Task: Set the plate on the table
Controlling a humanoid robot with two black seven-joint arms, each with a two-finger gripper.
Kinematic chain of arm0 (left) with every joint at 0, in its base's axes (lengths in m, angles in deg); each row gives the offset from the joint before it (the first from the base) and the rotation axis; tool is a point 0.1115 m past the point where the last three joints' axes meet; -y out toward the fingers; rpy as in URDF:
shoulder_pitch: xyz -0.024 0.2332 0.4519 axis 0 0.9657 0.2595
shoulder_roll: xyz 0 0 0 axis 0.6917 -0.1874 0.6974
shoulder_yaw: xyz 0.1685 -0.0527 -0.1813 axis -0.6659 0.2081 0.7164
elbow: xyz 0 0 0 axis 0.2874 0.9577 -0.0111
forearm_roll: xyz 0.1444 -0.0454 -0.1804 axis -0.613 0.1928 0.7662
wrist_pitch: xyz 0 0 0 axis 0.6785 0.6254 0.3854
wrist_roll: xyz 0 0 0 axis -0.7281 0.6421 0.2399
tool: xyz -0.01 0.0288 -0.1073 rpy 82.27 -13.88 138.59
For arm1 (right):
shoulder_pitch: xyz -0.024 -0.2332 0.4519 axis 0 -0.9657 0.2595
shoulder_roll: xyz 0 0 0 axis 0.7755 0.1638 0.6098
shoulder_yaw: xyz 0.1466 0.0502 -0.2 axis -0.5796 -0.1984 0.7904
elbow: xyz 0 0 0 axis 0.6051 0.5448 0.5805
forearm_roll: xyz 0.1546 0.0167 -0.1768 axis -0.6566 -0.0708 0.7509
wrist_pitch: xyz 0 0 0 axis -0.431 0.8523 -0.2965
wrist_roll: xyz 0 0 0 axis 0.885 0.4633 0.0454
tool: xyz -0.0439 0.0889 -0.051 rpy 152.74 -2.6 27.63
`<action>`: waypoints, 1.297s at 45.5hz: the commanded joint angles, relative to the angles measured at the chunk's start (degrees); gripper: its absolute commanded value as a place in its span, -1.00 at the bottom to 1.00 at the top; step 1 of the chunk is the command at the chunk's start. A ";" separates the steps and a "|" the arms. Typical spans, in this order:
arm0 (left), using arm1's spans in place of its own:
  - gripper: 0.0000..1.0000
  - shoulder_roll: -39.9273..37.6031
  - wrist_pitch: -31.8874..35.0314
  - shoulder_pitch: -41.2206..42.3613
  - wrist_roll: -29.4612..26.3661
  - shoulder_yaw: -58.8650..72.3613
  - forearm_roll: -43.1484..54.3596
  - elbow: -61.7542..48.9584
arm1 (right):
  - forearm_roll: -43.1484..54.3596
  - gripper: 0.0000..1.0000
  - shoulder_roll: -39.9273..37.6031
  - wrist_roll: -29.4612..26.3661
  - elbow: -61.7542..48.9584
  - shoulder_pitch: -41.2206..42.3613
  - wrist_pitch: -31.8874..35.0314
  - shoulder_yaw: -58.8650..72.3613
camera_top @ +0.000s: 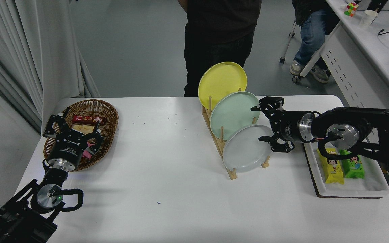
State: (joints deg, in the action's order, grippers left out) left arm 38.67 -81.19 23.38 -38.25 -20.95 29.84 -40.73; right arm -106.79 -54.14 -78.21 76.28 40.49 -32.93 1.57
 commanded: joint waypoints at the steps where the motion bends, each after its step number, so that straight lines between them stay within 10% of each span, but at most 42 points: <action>1: 0.96 0.01 0.00 0.00 0.00 0.00 0.09 0.00 | 0.48 1.00 0.18 -0.04 0.24 -0.72 -0.74 -1.28; 59: 0.96 0.00 0.00 0.00 0.00 0.00 0.00 0.00 | -5.49 1.00 2.20 -1.01 0.77 -0.54 -6.89 -2.69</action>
State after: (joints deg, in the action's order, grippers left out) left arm 38.66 -81.19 23.38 -38.25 -20.95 29.85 -40.73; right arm -110.08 -52.02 -78.32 76.54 39.84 -39.71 -1.53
